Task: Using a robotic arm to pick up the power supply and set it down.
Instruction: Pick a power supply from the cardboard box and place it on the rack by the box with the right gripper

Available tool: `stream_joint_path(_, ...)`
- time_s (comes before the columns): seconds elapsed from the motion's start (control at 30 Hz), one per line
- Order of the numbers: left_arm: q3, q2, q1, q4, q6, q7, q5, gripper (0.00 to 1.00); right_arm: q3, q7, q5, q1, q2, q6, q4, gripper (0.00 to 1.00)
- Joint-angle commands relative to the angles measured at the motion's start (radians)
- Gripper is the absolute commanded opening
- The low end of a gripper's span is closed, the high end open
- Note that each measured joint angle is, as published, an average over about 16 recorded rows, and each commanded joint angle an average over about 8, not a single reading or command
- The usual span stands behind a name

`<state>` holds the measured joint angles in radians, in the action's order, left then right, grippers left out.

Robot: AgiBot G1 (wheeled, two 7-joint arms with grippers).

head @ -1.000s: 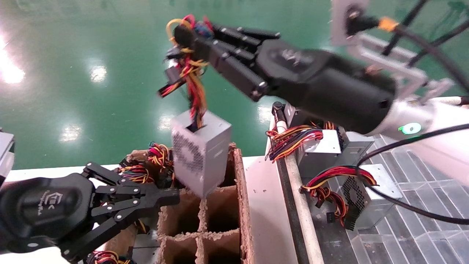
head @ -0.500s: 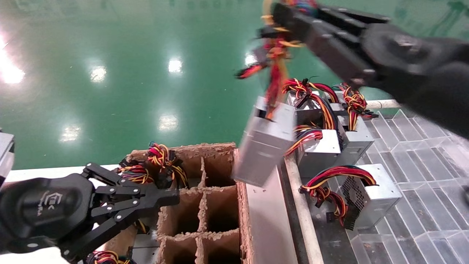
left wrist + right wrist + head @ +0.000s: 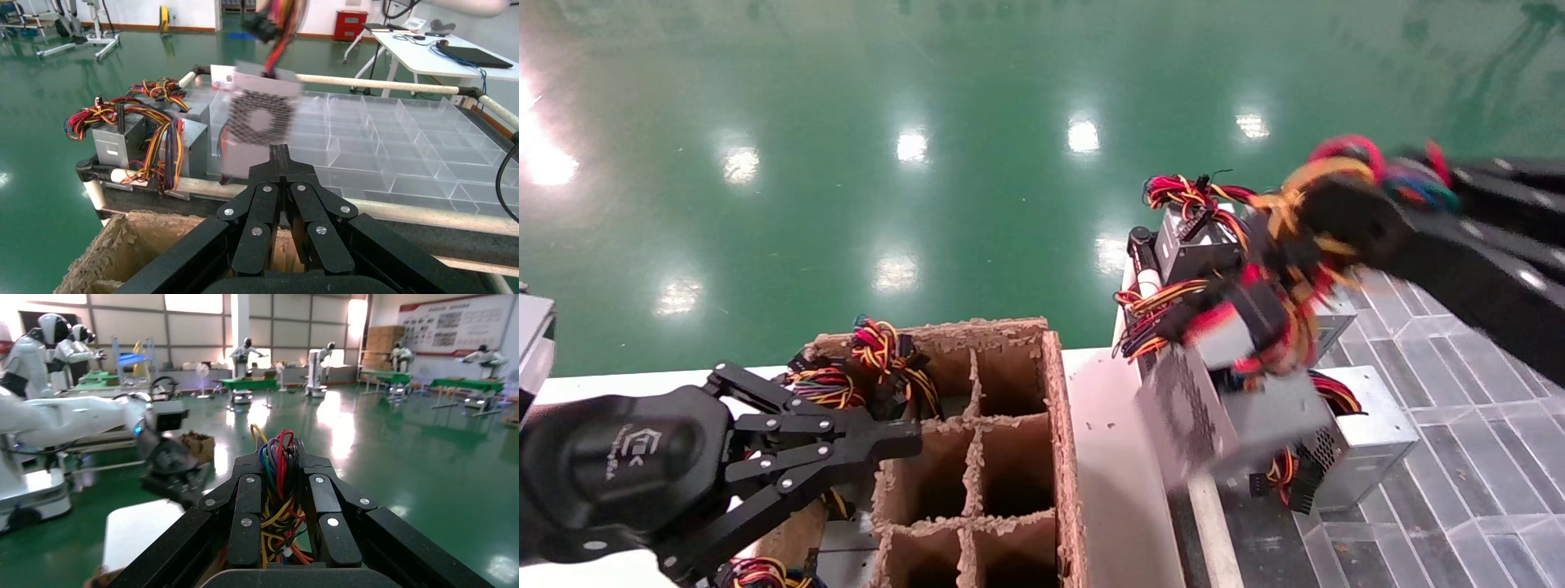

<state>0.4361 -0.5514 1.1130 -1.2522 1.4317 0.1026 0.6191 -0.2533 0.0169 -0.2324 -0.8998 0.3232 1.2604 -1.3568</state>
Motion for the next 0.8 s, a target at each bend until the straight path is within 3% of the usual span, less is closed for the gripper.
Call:
stream_joint_path(0.03, 0.000, 0.000, 0.000, 0.000, 0.000, 0.000, 0.000, 0.00, 0.018, -0.007, 0.030, 0.035, -0.039, 0.051, 0.001, 0.00)
stream_joint_path(0.4, 0.000, 0.000, 0.000, 0.000, 0.000, 0.000, 0.000, 0.00, 0.050, -0.110, 0.188, 0.327, -0.209, 0.172, 0.011, 0.00)
stream_joint_path(0.8, 0.000, 0.000, 0.000, 0.000, 0.000, 0.000, 0.000, 0.00, -0.026, -0.392, 0.450, 0.607, -0.301, 0.281, 0.128, 0.00)
